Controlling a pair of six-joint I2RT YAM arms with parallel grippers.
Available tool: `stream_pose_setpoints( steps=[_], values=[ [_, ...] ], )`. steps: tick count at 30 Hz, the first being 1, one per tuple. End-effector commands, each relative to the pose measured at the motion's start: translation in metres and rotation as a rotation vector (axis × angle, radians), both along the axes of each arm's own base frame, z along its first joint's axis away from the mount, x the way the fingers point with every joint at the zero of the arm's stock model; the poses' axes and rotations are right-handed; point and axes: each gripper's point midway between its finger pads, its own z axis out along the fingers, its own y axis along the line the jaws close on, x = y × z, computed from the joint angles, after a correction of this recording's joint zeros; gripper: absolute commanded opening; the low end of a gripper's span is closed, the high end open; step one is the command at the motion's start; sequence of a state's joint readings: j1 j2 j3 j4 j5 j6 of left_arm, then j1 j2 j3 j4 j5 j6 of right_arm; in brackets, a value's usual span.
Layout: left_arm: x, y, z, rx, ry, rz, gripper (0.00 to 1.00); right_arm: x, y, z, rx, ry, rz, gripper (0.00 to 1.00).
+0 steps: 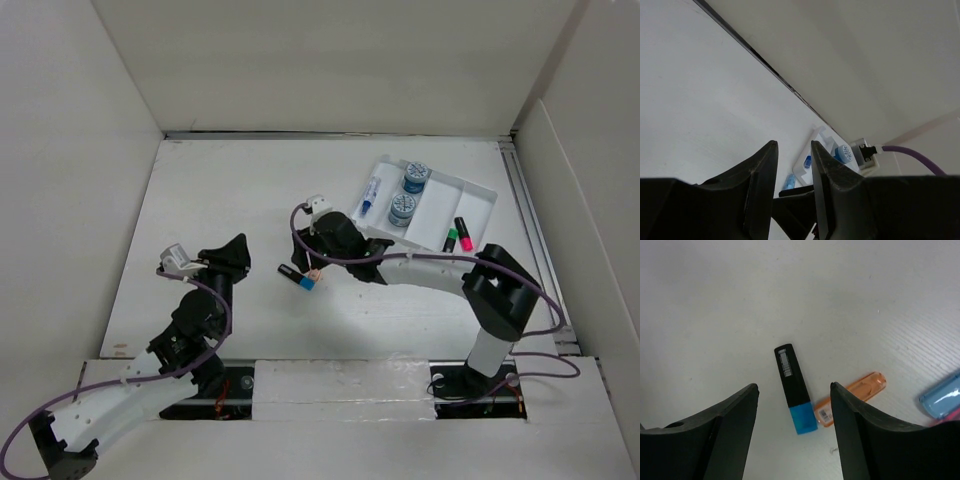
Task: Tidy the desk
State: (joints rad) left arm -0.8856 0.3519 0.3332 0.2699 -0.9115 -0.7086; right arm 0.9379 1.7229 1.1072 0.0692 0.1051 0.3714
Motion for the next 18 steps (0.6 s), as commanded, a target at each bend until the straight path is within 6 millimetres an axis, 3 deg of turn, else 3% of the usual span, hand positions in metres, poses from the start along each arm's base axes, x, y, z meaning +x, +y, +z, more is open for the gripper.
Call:
stream_pose_setpoints(
  steps=[1,3,4,7,11,18],
  values=[
    [0.000,0.006,0.001,-0.015,0.006,0.032,0.29,0.009,0.018,0.001,-0.024,-0.024,0.075,0.65],
    [0.000,0.007,0.000,-0.021,0.009,0.033,0.33,0.011,0.026,-0.002,-0.039,-0.009,0.094,0.65],
    [0.000,0.007,-0.001,-0.022,0.008,0.035,0.39,0.007,0.027,-0.019,-0.091,0.018,0.100,0.65],
    [0.000,0.007,0.000,-0.026,0.001,0.032,0.46,0.009,0.027,-0.031,-0.156,0.027,0.094,0.62],
    [-0.001,0.008,-0.001,-0.029,-0.003,0.035,0.51,0.000,0.027,-0.058,-0.236,0.074,0.125,0.58],
    [0.000,0.007,-0.001,-0.020,-0.001,0.036,0.55,-0.027,0.031,-0.083,-0.321,0.100,0.177,0.53]
  ],
)
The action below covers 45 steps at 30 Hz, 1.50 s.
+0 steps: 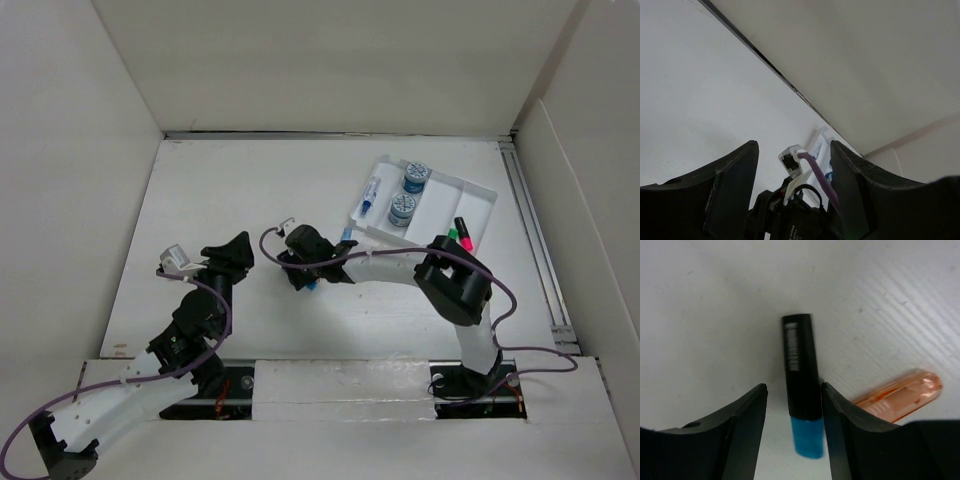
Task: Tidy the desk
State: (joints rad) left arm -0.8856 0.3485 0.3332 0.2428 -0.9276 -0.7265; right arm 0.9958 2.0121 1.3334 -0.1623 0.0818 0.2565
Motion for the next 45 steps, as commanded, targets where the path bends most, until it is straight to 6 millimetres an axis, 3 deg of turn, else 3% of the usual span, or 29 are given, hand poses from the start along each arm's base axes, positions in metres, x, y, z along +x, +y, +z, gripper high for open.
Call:
stream_pose_setpoints(
  steps=[1,4,7,9,11,13,14,15,17,19,20,21,22,23,24,25,26,27,28,30,31,33,34,37,38,41,45],
  values=[
    [0.001,0.003,0.004,-0.018,-0.015,0.018,0.56,-0.010,0.006,0.001,-0.029,-0.006,0.031,0.53],
    [0.001,0.002,0.003,-0.014,-0.010,0.015,0.56,-0.015,-0.001,-0.009,-0.056,-0.001,0.008,0.48],
    [0.001,0.003,0.003,-0.012,-0.011,0.020,0.56,-0.019,-0.007,-0.016,-0.075,0.003,-0.020,0.27],
    [0.001,0.002,0.003,-0.014,-0.009,0.013,0.56,-0.025,-0.001,-0.012,-0.032,0.009,-0.019,0.15],
    [0.001,0.002,0.003,-0.016,-0.013,0.016,0.56,-0.024,0.005,0.002,0.016,0.002,-0.029,0.13],
    [0.001,0.002,0.003,-0.010,-0.012,0.014,0.56,-0.025,0.010,0.021,0.087,-0.010,-0.034,0.11],
    [0.001,0.001,0.004,-0.010,-0.011,0.010,0.56,-0.021,0.017,0.048,0.158,-0.047,-0.033,0.10],
    [0.001,0.001,0.005,-0.011,-0.012,0.007,0.57,-0.018,0.017,0.061,0.183,-0.073,-0.045,0.10],
    [0.002,-0.002,0.003,-0.005,-0.015,-0.001,0.58,0.000,0.008,0.088,0.251,-0.113,-0.110,0.08],
    [0.003,-0.007,0.004,0.022,-0.021,-0.022,0.63,0.015,-0.007,0.133,0.365,-0.159,-0.184,0.08],
    [0.005,-0.012,0.005,0.034,-0.023,-0.036,0.65,0.031,-0.027,0.136,0.388,-0.176,-0.246,0.08],
    [0.006,-0.016,0.006,0.046,-0.022,-0.051,0.68,0.039,-0.044,0.161,0.445,-0.213,-0.296,0.08],
    [0.007,-0.023,0.008,0.063,-0.022,-0.082,0.68,0.049,-0.060,0.170,0.482,-0.228,-0.361,0.08],
    [0.011,-0.031,0.004,0.106,-0.001,-0.096,0.70,0.053,-0.083,0.159,0.470,-0.218,-0.431,0.08],
    [0.013,-0.034,0.004,0.126,0.008,-0.102,0.71,0.077,-0.127,0.160,0.460,-0.270,-0.608,0.08],
    [0.015,-0.041,0.001,0.150,0.023,-0.126,0.72,0.080,-0.154,0.180,0.535,-0.286,-0.712,0.08],
    [0.020,-0.050,0.000,0.184,0.046,-0.139,0.72,0.079,-0.184,0.160,0.509,-0.279,-0.792,0.08],
    [0.022,-0.055,-0.001,0.206,0.060,-0.152,0.72,0.093,-0.227,0.158,0.527,-0.301,-0.934,0.09],
    [0.024,-0.062,-0.004,0.227,0.078,-0.180,0.72,0.092,-0.255,0.167,0.560,-0.328,-1.003,0.11],
    [0.029,-0.074,-0.010,0.270,0.107,-0.206,0.72,0.089,-0.299,0.144,0.538,-0.313,-1.110,0.14],
    [0.030,-0.078,-0.013,0.284,0.118,-0.218,0.72,0.094,-0.336,0.142,0.540,-0.327,-1.207,0.15],
    [0.033,-0.084,-0.015,0.300,0.136,-0.230,0.72,0.091,-0.361,0.136,0.546,-0.316,-1.249,0.15],
    [0.033,-0.085,-0.014,0.302,0.138,-0.236,0.72,0.091,-0.388,0.128,0.518,-0.317,-1.318,0.15],
    [0.032,-0.086,-0.014,0.297,0.120,-0.241,0.72,0.091,-0.416,0.117,0.490,-0.294,-1.376,0.15],
    [0.031,-0.084,-0.012,0.290,0.113,-0.241,0.72,0.092,-0.435,0.115,0.489,-0.296,-1.418,0.15],
    [0.029,-0.081,-0.010,0.279,0.102,-0.237,0.72,0.102,-0.450,0.107,0.488,-0.257,-1.432,0.15],
    [0.027,-0.076,-0.007,0.267,0.086,-0.225,0.72,0.115,-0.448,0.095,0.485,-0.181,-1.408,0.19]
  ],
)
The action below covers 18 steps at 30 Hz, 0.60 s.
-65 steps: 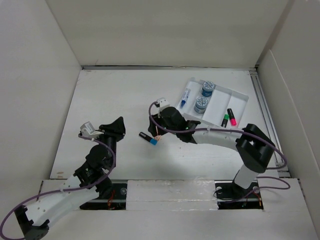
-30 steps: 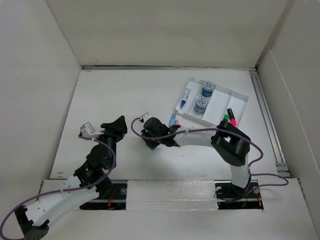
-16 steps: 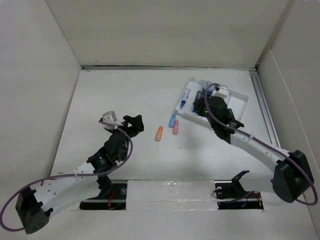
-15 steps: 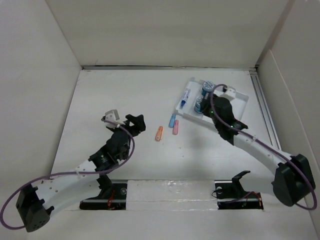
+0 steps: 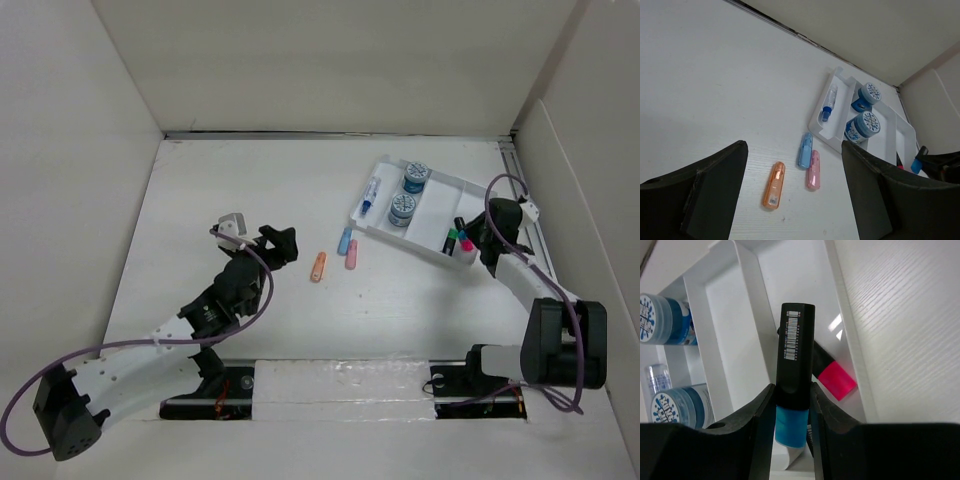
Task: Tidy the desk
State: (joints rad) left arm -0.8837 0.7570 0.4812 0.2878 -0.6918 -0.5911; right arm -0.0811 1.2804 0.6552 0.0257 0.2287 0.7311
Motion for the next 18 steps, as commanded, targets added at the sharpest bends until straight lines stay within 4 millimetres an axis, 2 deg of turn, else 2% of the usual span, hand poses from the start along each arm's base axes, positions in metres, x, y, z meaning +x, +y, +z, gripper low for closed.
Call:
stream_pose_setpoints(
  steps=[1,3,4,6,7,9,10,11,12,13,14,16,17,18],
  values=[
    [-0.001,0.004,0.016,-0.035,-0.045,0.011,0.72,0.021,0.007,0.014,0.050,-0.037,0.061,0.23],
    [-0.001,0.007,0.018,-0.046,-0.052,0.018,0.72,0.022,0.010,0.012,0.052,-0.030,0.080,0.33],
    [-0.001,0.008,0.019,-0.051,-0.059,0.021,0.72,0.022,0.010,0.014,0.050,-0.029,0.084,0.41],
    [-0.002,0.008,0.019,-0.051,-0.058,0.024,0.72,0.021,0.008,0.018,0.036,-0.036,0.076,0.52],
    [-0.002,0.009,0.018,-0.048,-0.054,0.024,0.72,0.019,0.006,0.026,0.026,-0.051,0.070,0.60],
    [-0.002,0.008,0.017,-0.049,-0.055,0.022,0.72,0.015,0.004,0.033,0.015,-0.070,0.061,0.65],
    [-0.001,0.009,0.017,-0.049,-0.056,0.027,0.72,0.014,0.013,0.043,0.009,-0.106,0.084,0.67],
    [-0.001,0.008,0.017,-0.046,-0.053,0.028,0.72,0.012,0.018,0.054,0.001,-0.140,0.095,0.65],
    [-0.001,0.008,0.017,-0.047,-0.053,0.027,0.72,0.011,0.018,0.054,0.001,-0.140,0.095,0.65],
    [-0.001,0.008,0.017,-0.047,-0.050,0.027,0.72,0.010,0.025,0.057,-0.006,-0.166,0.118,0.35],
    [-0.001,0.007,0.016,-0.047,-0.049,0.023,0.72,0.008,0.050,0.070,-0.008,-0.214,0.184,0.22],
    [-0.001,0.007,0.016,-0.049,-0.057,0.022,0.72,0.005,0.082,0.078,0.003,-0.270,0.264,0.00],
    [0.000,0.007,0.016,-0.047,-0.056,0.022,0.72,-0.001,0.123,0.081,0.019,-0.286,0.366,0.00],
    [0.000,0.007,0.017,-0.048,-0.055,0.024,0.72,-0.003,0.144,0.076,0.020,-0.281,0.407,0.00]
  ],
)
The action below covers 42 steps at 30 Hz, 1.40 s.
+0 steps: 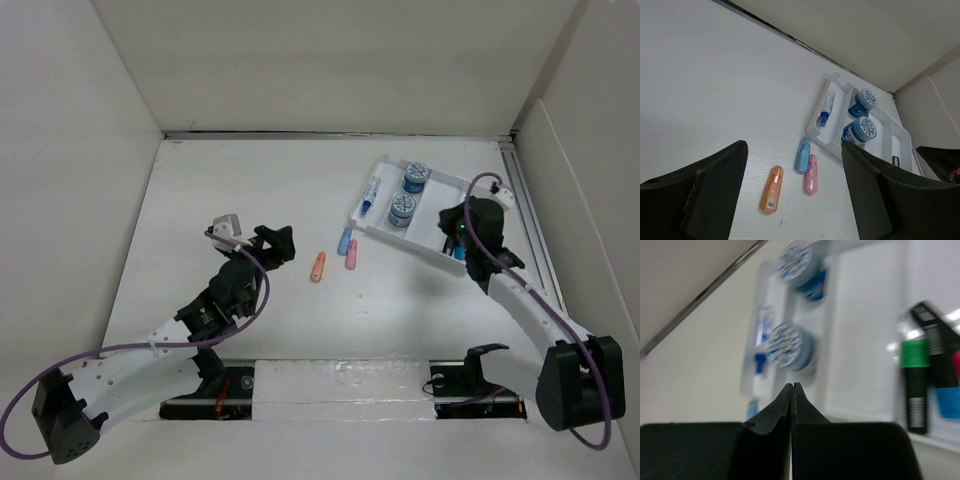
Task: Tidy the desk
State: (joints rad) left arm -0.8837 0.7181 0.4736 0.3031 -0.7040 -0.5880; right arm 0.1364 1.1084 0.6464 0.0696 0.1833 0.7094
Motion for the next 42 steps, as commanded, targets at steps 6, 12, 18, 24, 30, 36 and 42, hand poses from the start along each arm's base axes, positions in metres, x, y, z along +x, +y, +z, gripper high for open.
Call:
stream_pose_setpoints(
  steps=[6,12,18,24,30,36,42],
  values=[
    [0.003,0.005,0.006,-0.010,-0.021,0.030,0.71,-0.025,0.182,-0.026,-0.171,0.091,0.340,0.09],
    [0.002,0.005,0.007,-0.019,-0.027,0.030,0.71,-0.032,0.210,-0.082,-0.318,0.266,0.444,0.50],
    [0.001,0.005,0.007,-0.016,-0.026,0.024,0.71,-0.036,0.225,-0.100,-0.369,0.315,0.491,0.55],
    [0.001,0.004,0.007,-0.020,-0.028,0.018,0.71,-0.040,0.228,-0.115,-0.392,0.359,0.505,0.53],
    [0.002,0.003,0.007,-0.015,-0.023,0.020,0.71,-0.035,0.228,-0.127,-0.436,0.397,0.499,0.49],
    [0.001,0.004,0.007,-0.015,-0.024,0.023,0.71,-0.039,0.223,-0.141,-0.497,0.445,0.457,0.17],
    [0.000,-0.002,0.008,-0.022,-0.030,-0.016,0.71,-0.041,0.212,-0.093,-0.403,0.314,0.404,0.07]
  ],
)
